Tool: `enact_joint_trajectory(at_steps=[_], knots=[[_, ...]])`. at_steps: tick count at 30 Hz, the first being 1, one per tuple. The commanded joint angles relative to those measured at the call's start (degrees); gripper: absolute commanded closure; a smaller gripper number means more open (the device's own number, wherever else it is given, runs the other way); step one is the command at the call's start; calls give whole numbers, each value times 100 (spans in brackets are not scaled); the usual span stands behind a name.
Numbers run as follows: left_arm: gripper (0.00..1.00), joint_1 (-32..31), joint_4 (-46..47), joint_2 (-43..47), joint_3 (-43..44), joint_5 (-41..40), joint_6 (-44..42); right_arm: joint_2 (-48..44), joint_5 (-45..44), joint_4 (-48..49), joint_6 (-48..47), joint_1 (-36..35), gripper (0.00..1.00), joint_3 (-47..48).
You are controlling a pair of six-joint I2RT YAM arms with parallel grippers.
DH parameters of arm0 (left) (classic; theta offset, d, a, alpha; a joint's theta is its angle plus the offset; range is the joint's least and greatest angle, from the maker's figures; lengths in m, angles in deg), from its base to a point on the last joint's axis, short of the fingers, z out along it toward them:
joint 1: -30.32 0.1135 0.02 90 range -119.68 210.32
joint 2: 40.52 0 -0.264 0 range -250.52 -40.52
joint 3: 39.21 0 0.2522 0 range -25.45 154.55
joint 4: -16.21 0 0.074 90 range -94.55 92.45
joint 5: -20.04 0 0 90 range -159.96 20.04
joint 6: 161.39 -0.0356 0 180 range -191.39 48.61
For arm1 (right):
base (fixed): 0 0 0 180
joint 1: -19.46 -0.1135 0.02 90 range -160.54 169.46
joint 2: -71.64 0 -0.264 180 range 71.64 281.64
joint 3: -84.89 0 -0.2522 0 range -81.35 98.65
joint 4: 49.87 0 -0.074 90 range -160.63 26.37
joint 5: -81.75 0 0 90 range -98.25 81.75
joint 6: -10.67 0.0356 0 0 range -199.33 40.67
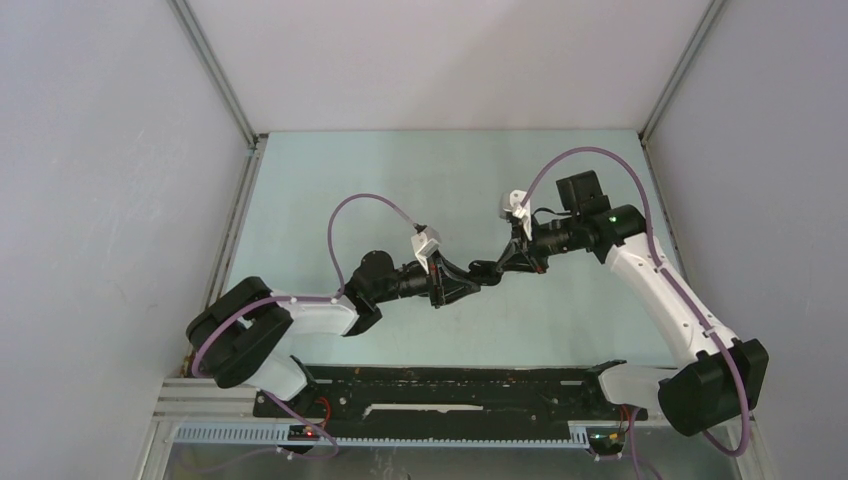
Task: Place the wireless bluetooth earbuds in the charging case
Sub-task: Place the earbud in the charging case.
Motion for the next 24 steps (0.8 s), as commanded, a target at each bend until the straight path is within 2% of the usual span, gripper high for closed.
enact_joint_trajectory(at_steps=[1,14,24], knots=[[100,-19,326,15,277,130,37,43,-231,237,108,-119,97,190],[100,-16,490,-13,243,148,105,118,-484,279,62,-336,95,188],[100,-19,588,-8,194,147,147,169,-577,295,101,-463,90,193]])
